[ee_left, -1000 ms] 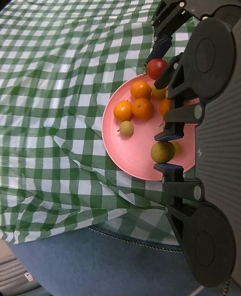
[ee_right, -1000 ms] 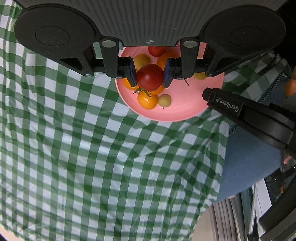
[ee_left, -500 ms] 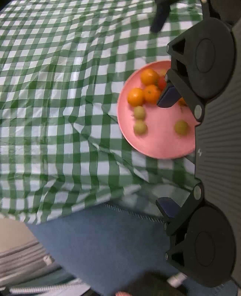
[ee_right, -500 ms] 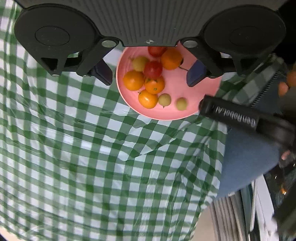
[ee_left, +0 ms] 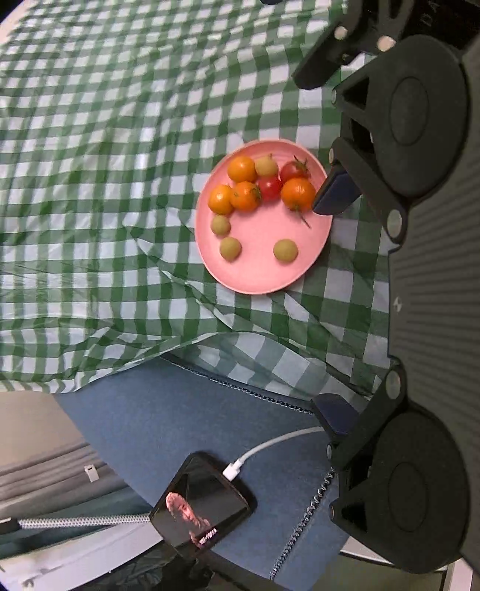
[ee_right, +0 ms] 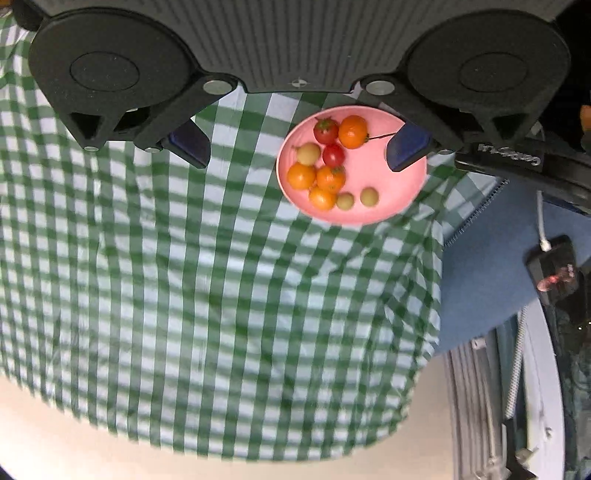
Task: Organize fruits
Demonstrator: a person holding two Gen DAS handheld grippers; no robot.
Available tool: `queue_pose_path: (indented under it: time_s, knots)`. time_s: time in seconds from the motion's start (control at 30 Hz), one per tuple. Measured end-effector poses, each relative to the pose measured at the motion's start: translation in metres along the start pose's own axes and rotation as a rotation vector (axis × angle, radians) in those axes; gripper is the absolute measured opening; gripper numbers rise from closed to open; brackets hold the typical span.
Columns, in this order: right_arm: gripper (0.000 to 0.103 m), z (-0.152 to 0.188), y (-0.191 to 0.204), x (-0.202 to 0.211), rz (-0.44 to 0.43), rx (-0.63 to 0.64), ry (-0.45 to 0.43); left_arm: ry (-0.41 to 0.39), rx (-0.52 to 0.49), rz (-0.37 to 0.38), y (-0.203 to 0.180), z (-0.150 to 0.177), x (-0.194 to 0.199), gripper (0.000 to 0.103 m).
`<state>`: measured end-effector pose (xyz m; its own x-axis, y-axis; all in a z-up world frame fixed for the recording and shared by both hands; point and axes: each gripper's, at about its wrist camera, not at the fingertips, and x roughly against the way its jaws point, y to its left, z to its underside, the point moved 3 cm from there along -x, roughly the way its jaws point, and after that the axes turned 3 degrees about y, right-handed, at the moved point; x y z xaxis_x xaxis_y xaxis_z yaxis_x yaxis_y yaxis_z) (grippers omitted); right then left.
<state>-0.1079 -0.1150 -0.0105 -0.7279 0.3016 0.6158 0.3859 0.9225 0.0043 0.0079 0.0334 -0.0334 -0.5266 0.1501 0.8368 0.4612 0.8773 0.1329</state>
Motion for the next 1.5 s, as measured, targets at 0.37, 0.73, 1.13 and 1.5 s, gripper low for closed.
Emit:
queue_pose_path:
  time_s: [0.37,0.73,1.13,1.5]
  knots:
    - [0.102,0.009,0.0,0.054,0.016,-0.012,-0.103,-0.105,0.022,0.017,-0.005,0.017,0.058,0.103]
    - [0.102,0.021,0.003,0.088,0.017,-0.023,-0.158,-0.124,0.053,0.022,-0.001,0.043,0.083,0.103]
    - [0.102,0.026,0.006,0.094,0.025,-0.029,-0.159,-0.109,0.061,0.022,-0.001,0.051,0.085,0.103]
    - [0.102,0.028,0.002,0.091,0.029,-0.032,-0.147,-0.096,0.04,0.006,-0.004,0.051,0.078,0.103]
